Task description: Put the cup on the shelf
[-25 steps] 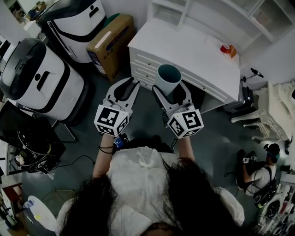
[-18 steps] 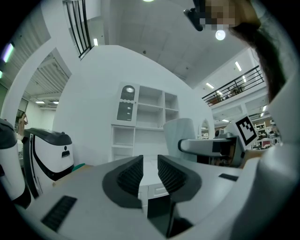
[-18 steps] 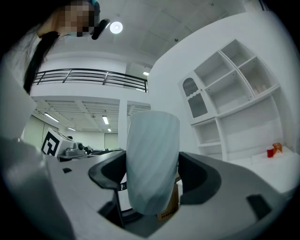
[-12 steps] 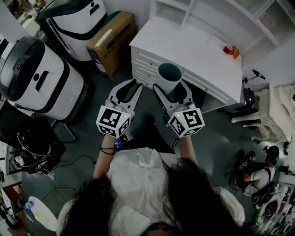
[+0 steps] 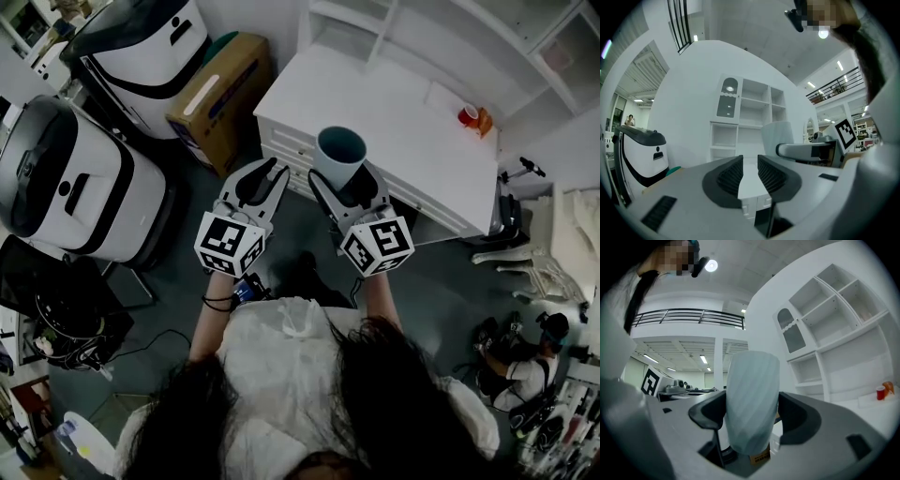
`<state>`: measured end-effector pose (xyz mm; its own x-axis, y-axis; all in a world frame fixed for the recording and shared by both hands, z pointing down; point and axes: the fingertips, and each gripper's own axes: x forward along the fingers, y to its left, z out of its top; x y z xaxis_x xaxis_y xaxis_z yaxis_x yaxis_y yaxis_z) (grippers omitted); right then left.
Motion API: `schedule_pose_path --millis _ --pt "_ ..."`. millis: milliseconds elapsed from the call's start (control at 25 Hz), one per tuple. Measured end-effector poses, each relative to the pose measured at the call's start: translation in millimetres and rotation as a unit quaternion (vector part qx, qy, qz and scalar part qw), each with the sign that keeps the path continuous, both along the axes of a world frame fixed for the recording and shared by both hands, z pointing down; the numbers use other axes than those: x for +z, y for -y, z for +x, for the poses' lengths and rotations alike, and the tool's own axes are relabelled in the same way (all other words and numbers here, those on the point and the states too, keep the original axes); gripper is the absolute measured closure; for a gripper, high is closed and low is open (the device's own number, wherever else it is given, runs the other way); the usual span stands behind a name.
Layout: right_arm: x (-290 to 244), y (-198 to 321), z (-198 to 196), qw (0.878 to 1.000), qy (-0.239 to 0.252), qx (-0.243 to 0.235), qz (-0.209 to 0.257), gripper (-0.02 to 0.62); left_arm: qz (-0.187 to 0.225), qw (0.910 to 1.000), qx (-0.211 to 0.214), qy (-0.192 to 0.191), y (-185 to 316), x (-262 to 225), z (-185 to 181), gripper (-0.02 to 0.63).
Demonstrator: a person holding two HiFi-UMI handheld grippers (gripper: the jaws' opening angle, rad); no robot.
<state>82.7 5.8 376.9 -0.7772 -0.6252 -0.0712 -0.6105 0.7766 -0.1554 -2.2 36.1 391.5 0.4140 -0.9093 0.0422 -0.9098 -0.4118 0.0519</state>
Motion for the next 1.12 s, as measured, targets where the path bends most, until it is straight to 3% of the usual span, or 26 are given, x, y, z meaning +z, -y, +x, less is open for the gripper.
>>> schedule_pose_path --millis 480,1120 --pt "2.0 114.6 9.3 1.0 0.001 -0.017 -0.004 0.252 0.007 0.9999 -0.009 0.004 113.0 -7.8 16.3 0.514" --pt "12.3 182.0 5.4 1.0 0.012 -0.018 -0.017 0.252 -0.01 0.9998 -0.013 0.011 175.2 1.9 14.9 0.514"
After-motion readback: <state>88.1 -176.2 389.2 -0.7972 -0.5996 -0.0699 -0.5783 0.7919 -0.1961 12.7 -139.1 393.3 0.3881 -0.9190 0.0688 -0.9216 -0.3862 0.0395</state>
